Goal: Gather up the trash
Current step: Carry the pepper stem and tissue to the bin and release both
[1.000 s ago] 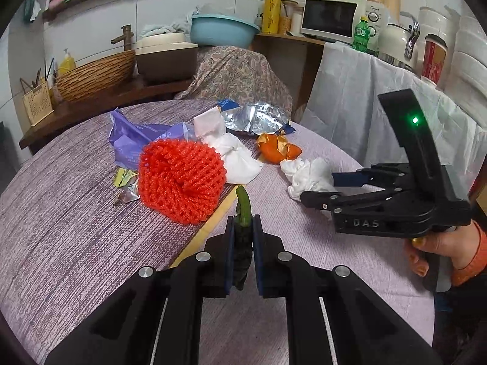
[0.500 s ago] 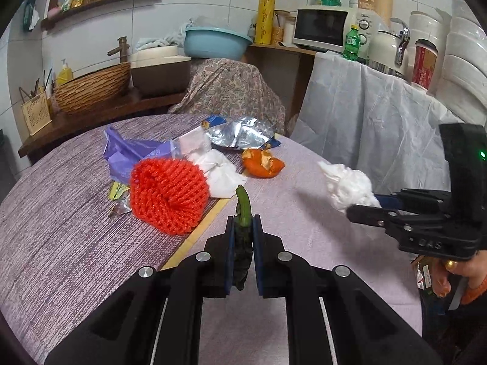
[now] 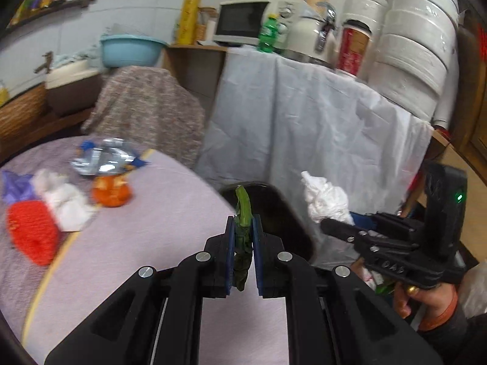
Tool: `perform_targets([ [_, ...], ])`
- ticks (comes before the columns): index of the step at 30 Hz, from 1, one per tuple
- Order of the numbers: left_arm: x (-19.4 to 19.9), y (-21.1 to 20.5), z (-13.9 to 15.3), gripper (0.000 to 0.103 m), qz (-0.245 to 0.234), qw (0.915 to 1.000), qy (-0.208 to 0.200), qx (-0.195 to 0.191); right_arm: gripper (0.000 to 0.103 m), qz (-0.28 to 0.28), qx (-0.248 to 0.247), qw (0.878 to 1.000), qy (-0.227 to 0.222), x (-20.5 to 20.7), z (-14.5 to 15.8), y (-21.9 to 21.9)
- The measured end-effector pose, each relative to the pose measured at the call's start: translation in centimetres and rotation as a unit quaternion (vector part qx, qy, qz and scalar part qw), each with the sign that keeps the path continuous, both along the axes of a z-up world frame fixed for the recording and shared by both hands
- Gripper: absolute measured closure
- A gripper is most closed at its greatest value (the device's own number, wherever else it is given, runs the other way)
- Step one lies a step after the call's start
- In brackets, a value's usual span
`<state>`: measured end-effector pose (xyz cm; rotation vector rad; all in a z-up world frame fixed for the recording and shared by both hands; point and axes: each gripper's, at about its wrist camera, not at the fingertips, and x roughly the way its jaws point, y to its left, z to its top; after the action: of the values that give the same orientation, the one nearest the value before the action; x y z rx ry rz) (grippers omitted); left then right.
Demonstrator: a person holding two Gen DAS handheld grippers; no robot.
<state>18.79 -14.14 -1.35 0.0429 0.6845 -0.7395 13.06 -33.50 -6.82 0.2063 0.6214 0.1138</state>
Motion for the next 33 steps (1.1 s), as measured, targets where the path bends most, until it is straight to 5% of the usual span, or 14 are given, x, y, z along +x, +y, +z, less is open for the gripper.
perform_targets([
  [6, 1.5, -7.0, -1.3, 0.091, -0.025, 0.9991, 0.036, 0.002, 0.070, -0.057, -0.001, 0.997, 0.053, 2.1, -4.5, -4.8],
  [15, 4.8, -13.8, -5.6, 0.091, -0.017, 0.9947, 0.089, 0.048, 0.069, -0.070, 0.009, 0.987, 0.143, 8.5, -14.8, -6.9],
  [18, 6.1, -15.0, -7.6, 0.091, -0.002, 0.9915, 0.112, 0.065, 0.057, -0.074, 0.029, 0.985, 0.154, 9.6, -17.0, -7.6],
  [33, 10.5, -20.1, -13.9, 0.090, 0.026, 0.9725, 0.191, 0.131, 0.044, -0.143, 0.028, 0.984, 0.107, 3.4, -15.8, -11.5],
])
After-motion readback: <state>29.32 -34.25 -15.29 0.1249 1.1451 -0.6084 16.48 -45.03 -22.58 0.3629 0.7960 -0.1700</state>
